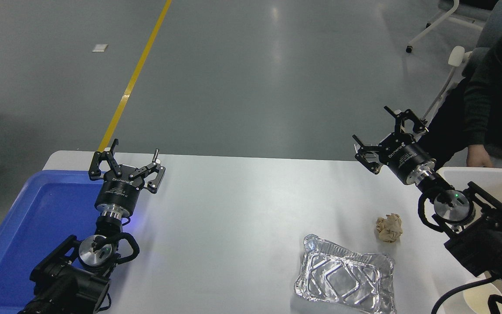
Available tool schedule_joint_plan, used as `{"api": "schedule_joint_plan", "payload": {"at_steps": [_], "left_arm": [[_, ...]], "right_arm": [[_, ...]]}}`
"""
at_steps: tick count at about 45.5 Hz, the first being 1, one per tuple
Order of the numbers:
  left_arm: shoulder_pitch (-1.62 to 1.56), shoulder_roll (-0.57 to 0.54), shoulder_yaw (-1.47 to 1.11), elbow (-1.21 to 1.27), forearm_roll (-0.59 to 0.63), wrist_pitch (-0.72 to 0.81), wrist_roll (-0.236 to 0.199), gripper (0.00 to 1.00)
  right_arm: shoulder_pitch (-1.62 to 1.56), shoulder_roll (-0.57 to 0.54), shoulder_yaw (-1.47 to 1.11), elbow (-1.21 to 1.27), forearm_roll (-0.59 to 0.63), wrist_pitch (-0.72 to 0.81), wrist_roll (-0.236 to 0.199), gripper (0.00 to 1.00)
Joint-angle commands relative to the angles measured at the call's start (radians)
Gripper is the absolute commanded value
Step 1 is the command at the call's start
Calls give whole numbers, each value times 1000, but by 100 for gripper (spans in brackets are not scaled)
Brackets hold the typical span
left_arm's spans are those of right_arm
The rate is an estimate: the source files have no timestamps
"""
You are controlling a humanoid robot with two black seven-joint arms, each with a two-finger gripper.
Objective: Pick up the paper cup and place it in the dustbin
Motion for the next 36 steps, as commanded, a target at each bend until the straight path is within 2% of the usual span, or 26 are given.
{"api": "schedule_joint_plan", "payload": {"at_steps": [1, 13, 19, 28, 36], "left_arm": [[0, 0, 0, 0, 0, 0, 0, 99], [-1, 0, 0, 0, 0, 1, 0, 99], [-1, 0, 0, 0, 0, 1, 0, 99], [-2, 0, 0, 0, 0, 1, 0, 99], [-2, 0, 0, 0, 0, 1, 0, 99]], "right_arm": [[30, -74, -30, 83, -2, -13, -11, 100], [192, -202, -183, 140, -44, -92, -67, 100], [284, -327, -376, 203, -53, -113, -65, 100], [567, -514, -848, 257, -61, -125, -64, 100], [855, -558, -1277, 333, -70, -122, -64, 100]]}}
